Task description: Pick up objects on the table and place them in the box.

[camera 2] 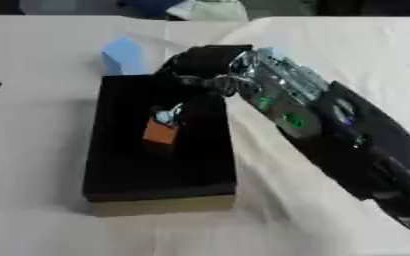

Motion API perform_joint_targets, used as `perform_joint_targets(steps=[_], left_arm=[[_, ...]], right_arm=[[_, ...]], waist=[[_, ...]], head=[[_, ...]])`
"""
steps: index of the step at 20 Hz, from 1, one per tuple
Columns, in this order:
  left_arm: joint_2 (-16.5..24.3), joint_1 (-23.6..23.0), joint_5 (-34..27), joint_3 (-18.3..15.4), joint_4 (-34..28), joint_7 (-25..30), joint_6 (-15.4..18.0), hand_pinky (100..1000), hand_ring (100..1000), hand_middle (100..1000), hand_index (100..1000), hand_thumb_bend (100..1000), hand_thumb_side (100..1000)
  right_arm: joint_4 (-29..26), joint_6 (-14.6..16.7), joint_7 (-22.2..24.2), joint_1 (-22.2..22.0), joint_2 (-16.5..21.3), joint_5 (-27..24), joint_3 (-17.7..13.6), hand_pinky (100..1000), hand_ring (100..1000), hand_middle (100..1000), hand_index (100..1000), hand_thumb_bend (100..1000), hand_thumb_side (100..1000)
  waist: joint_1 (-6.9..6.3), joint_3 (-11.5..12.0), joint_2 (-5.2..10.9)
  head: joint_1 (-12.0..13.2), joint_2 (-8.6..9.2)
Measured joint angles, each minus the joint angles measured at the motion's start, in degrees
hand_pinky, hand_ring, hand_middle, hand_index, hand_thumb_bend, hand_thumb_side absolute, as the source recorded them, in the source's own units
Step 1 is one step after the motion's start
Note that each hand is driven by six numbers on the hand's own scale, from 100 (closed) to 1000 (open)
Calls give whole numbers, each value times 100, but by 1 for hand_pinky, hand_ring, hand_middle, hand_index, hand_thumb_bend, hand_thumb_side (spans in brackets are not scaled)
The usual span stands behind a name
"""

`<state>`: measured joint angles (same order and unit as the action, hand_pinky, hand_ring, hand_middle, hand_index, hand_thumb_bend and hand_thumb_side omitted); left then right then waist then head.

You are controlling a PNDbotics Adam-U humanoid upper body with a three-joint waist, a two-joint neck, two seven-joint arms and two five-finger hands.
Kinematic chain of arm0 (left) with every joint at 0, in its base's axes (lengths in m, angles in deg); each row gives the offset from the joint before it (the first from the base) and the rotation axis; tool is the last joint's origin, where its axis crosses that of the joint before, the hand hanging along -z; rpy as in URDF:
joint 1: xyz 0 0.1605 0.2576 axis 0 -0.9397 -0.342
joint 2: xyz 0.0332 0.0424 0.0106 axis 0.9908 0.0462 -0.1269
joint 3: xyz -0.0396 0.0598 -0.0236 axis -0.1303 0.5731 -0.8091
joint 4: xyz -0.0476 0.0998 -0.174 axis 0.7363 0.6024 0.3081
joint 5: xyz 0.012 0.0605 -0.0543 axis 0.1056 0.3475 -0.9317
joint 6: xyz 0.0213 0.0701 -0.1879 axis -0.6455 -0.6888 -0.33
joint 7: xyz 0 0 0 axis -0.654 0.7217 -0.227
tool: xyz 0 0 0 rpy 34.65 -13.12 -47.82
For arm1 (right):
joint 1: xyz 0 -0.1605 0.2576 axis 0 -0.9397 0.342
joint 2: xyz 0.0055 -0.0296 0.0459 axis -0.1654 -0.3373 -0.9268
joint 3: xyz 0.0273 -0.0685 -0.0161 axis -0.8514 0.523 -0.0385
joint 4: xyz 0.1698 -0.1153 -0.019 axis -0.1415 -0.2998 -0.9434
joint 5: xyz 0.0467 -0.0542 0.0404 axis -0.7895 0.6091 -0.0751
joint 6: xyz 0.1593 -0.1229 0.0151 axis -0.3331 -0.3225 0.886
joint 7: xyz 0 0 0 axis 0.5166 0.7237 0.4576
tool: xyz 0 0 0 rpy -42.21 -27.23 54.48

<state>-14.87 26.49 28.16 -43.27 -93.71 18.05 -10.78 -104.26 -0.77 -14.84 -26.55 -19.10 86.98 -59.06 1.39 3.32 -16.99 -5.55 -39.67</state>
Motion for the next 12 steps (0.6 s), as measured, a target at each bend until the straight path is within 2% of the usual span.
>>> perform_joint_targets(steps=[6, 9, 12], left_arm=[[655, 694, 376, 0, 0, -28, -31, 758, 671, 706, 756, 100, 938], [1026, 1050, 611, 41, 0, -9, -67, 768, 716, 721, 804, 100, 896], [1391, 1446, 845, 169, 0, 140, 29, 789, 763, 759, 851, 197, 858]], right_arm=[[-681, -300, -446, -89, 106, -128, -738, 870, 850, 740, 921, 100, 970], [-909, -372, -628, -197, 143, -157, -1067, 868, 835, 716, 907, 100, 974], [-1201, -544, -839, -368, 150, -124, -1437, 868, 830, 707, 907, 100, 967]], waist=[[-44, -58, -2], [-49, -151, -13], [-93, -287, -37]], head=[[41, 4], [83, 24], [179, 42]])
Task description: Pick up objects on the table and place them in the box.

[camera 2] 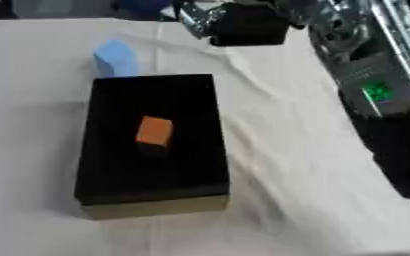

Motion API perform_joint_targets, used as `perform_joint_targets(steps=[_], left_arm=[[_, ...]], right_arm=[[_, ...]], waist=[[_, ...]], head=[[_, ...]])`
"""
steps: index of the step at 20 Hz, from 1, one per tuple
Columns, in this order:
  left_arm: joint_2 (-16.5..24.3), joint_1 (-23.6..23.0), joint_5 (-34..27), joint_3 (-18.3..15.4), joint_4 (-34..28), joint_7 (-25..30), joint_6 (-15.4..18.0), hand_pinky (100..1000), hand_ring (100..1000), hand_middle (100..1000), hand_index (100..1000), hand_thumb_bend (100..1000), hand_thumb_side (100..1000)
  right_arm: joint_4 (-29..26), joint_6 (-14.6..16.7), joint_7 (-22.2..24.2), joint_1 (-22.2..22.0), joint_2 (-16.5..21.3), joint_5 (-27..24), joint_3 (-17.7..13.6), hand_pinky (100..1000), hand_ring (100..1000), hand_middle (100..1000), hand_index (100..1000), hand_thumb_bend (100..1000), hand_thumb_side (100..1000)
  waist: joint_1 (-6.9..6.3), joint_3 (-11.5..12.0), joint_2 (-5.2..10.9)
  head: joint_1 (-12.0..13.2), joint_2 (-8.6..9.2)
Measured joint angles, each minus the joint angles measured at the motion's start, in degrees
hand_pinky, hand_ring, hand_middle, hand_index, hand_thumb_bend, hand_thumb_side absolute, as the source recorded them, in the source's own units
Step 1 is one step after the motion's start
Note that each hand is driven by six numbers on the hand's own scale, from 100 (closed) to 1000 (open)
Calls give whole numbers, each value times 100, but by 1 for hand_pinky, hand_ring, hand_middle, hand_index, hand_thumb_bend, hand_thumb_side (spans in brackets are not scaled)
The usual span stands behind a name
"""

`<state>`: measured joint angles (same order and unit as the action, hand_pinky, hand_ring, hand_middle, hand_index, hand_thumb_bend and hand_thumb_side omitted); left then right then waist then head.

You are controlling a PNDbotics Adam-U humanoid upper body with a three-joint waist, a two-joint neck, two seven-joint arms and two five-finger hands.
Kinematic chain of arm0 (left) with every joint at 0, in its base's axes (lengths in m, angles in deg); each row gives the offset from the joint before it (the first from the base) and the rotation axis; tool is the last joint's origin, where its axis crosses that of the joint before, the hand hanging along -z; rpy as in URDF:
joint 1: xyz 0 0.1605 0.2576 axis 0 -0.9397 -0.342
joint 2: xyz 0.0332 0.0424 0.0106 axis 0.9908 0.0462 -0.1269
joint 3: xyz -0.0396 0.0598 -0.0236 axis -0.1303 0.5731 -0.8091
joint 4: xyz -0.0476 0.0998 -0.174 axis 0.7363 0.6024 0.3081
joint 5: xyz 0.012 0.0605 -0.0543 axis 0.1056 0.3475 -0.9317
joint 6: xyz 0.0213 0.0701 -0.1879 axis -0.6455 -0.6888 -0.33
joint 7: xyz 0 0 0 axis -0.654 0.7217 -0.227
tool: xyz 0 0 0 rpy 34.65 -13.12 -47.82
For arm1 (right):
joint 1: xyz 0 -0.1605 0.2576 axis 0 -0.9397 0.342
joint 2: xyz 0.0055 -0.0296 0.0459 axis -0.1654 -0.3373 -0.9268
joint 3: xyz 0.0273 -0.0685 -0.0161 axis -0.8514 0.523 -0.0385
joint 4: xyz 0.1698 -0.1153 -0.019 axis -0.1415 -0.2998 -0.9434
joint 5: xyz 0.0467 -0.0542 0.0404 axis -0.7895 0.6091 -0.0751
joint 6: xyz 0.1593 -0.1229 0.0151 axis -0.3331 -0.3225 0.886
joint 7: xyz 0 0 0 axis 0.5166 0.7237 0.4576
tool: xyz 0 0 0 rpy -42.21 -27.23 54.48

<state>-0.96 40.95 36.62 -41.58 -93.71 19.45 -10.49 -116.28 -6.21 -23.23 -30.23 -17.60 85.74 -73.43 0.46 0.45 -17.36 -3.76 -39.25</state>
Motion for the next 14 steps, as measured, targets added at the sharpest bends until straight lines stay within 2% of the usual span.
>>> perform_joint_targets(steps=[4, 5, 6, 9, 11, 14], left_arm=[[533, 532, 333, 338, 261, 304, 233, 815, 809, 806, 916, 366, 838], [668, 672, 418, 445, 376, 387, 290, 816, 813, 809, 920, 434, 828], [781, 802, 507, 552, 498, 470, 330, 815, 814, 810, 918, 492, 820], [947, 1198, 753, 855, 885, 720, 346, 814, 820, 813, 923, 593, 824], [952, 1470, 923, 1031, 1155, 890, 290, 814, 823, 814, 924, 623, 831], [878, 1891, 1183, 1257, 1576, 1148, 171, 816, 826, 808, 919, 619, 822]], right_arm=[[-289, -238, -325, -182, 27, -31, -507, 867, 824, 700, 908, 100, 962], [-317, -264, -408, -211, 41, -63, -600, 867, 823, 698, 907, 100, 962], [-339, -284, -492, -241, 46, -97, -674, 867, 821, 696, 907, 100, 959], [-359, -328, -741, -300, 60, -166, -776, 867, 818, 693, 908, 100, 956], [-359, -351, -910, -332, 70, -188, -791, 867, 816, 691, 908, 100, 956], [-358, -365, -1122, -370, 85, -209, -804, 867, 812, 686, 908, 100, 959]], waist=[[9, -163, -32], [4, -207, -38], [0, -245, -45], [-12, -293, -72], [-35, -306, -89], [-64, -320, -114]], head=[[152, 13], [187, 26], [217, 40], [265, 66], [265, 90], [257, 110]])
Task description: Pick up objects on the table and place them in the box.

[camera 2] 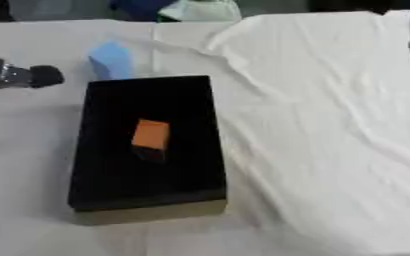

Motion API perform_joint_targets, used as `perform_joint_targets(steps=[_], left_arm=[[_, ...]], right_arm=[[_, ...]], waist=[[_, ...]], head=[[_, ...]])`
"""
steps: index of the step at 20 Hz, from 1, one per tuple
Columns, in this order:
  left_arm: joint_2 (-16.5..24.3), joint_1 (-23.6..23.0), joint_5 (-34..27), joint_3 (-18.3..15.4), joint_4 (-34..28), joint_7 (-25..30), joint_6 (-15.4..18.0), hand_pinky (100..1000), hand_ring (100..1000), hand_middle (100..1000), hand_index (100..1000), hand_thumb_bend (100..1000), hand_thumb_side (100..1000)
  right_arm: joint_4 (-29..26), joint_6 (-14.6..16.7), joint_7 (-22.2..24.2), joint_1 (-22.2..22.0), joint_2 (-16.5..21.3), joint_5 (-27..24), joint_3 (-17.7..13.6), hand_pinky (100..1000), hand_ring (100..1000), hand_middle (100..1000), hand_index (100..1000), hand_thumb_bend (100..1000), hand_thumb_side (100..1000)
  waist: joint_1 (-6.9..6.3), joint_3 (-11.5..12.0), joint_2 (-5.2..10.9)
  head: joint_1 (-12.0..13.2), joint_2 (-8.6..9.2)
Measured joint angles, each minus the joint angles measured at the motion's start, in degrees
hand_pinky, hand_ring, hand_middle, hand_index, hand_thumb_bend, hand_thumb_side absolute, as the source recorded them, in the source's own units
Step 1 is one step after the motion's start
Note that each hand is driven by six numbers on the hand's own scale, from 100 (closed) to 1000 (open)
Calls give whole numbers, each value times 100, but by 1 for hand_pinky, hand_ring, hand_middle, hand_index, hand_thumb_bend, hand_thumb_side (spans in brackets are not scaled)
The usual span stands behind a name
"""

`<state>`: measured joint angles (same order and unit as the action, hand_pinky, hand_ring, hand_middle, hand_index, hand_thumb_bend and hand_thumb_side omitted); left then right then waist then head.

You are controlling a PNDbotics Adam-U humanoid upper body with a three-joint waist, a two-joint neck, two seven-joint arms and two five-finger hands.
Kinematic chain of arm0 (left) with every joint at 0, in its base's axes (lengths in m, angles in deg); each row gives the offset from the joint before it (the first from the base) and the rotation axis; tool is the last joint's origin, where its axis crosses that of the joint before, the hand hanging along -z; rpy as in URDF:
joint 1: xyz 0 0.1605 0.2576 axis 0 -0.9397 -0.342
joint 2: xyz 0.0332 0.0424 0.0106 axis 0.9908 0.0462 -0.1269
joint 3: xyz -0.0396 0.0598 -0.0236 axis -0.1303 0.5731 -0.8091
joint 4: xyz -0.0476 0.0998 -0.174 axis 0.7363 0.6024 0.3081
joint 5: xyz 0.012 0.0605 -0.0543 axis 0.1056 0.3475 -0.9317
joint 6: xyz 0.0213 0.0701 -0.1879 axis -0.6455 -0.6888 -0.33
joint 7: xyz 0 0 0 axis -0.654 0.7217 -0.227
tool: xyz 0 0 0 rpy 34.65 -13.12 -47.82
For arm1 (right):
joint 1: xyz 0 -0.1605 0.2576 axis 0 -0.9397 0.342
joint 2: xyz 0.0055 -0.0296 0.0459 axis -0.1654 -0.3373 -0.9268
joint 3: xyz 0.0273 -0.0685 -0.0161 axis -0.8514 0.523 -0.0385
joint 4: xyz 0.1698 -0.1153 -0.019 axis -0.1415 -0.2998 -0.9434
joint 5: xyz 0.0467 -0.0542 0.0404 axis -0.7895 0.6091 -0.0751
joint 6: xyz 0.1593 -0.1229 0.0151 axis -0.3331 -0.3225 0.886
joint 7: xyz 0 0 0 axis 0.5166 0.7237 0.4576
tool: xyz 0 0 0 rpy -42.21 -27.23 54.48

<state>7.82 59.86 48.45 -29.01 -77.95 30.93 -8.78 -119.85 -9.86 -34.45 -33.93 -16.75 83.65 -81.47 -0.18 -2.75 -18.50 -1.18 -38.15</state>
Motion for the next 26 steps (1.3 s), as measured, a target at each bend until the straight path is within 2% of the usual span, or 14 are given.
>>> perform_joint_targets(steps=[6, 8, 13, 20, 26], left_arm=[[-394, 734, 525, 158, 862, 530, -53, 819, 830, 811, 926, 557, 758], [-522, 892, 705, 152, 1147, 704, 55, 816, 828, 811, 944, 550, 666], [-773, 1209, 1151, 88, 1877, 1149, 460, 811, 829, 833, 990, 537, 520], [-1011, 1532, 1771, -165, 2881, 1699, 1023, 809, 829, 840, 1000, 580, 498], [-1113, 1598, 2260, -334, 3531, 1540, 1427, 809, 825, 841, 999, 583, 517]], right_arm=[[6, -29, -192, -47, 5, -24, -19, 867, 809, 681, 910, 100, 965], [7, -41, -229, -71, 6, -24, -33, 868, 806, 677, 910, 100, 965], [7, -85, -280, -77, 6, -24, -71, 868, 802, 672, 910, 100, 967], [7, -152, -352, -135, -1, -27, -138, 868, 799, 666, 910, 100, 964], [7, -206, -440, -218, -7, -44, -197, 868, 797, 663, 909, 100, 963]], waist=[[-28, -6, -59], [-50, -23, -67], [-63, -81, -102], [-94, -142, -132], [-112, -190, -164]], head=[[-41, 56], [-49, 75], [-46, 100], [-9, 173], [12, 201]])
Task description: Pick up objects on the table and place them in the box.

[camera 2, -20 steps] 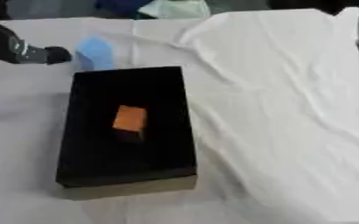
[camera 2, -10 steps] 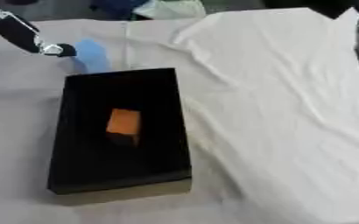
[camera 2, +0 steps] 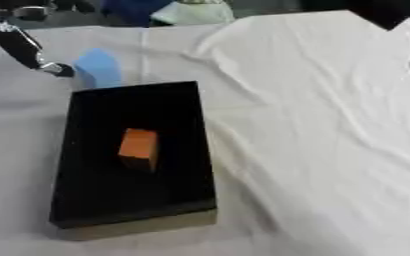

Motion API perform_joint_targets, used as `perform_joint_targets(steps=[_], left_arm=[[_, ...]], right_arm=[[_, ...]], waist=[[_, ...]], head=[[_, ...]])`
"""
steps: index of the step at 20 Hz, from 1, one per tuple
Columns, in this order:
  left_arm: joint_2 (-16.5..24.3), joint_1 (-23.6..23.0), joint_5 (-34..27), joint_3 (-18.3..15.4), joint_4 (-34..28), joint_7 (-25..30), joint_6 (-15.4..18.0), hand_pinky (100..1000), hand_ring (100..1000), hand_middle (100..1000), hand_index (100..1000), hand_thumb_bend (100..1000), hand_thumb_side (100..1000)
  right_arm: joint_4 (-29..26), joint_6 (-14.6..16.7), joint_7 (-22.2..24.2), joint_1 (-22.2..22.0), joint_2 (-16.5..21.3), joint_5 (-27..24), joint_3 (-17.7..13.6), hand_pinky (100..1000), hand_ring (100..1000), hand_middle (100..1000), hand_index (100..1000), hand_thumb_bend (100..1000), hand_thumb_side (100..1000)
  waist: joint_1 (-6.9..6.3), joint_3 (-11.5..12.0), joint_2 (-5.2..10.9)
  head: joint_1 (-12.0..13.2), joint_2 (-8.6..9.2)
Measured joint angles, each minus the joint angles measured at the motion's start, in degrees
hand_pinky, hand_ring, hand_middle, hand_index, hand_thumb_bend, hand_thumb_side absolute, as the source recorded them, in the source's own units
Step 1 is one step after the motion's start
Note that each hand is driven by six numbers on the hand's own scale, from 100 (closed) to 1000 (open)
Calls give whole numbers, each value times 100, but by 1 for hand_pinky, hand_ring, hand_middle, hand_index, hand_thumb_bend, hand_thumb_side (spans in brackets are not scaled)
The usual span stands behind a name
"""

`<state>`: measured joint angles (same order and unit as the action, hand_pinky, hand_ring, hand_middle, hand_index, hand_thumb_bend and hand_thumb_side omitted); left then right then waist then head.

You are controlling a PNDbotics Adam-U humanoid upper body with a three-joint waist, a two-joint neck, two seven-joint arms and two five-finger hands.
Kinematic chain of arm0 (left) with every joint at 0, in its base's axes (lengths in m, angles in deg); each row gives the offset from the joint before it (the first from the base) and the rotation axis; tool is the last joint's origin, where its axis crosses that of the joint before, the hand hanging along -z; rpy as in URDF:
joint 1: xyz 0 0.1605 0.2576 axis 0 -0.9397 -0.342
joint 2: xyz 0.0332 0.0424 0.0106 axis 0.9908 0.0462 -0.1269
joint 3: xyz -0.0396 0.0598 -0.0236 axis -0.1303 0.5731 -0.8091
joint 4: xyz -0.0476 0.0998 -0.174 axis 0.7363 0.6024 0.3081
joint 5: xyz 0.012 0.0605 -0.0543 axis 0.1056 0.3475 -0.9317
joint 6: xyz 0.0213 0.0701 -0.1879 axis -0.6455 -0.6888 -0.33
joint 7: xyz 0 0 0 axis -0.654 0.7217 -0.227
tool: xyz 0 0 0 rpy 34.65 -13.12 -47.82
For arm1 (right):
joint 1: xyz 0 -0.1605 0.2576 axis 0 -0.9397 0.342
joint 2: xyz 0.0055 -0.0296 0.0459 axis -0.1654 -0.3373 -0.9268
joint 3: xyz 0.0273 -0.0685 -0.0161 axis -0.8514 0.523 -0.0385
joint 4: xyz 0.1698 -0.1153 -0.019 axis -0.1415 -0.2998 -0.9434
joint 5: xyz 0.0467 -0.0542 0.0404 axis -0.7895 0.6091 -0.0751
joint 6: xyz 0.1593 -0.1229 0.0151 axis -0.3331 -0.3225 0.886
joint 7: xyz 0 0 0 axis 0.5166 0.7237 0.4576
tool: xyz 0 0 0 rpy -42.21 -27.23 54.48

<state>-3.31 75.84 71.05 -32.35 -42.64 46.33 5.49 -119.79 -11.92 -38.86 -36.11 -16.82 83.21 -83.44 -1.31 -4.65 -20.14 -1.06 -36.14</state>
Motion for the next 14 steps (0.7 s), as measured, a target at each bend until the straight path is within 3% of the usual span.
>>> perform_joint_targets(steps=[14], left_arm=[[-119, -1, 29, -21, 416, -135, 259, 813, 824, 859, 984, 540, 515]], right_arm=[[0, -121, -80, -19, -99, -23, -71, 867, 791, 654, 903, 100, 965]], waist=[[-6, -86, -104]], head=[[42, 100]])
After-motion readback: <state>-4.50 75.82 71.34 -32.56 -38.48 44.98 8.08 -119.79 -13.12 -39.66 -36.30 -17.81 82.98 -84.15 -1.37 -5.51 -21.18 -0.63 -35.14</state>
